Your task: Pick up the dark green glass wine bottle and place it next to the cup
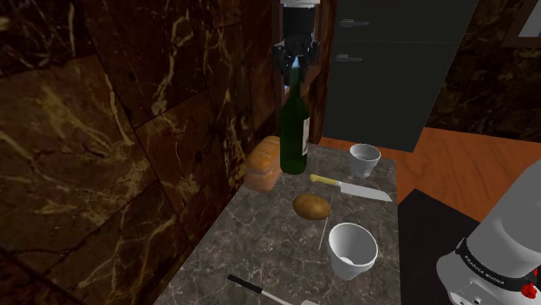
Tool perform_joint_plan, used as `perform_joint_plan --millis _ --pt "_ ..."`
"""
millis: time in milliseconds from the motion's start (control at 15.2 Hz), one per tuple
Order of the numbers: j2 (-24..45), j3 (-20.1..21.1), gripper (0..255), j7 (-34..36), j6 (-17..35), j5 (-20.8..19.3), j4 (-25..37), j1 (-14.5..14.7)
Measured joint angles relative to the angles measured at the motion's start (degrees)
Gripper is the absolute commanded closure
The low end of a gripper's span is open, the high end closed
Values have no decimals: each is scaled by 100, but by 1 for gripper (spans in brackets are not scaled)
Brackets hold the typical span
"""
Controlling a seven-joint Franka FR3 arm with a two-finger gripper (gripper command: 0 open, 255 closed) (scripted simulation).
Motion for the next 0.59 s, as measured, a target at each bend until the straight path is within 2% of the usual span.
perform_joint_plan --millis 594 --pt "600 -514 255 -1051 -216 -106 750 -535"
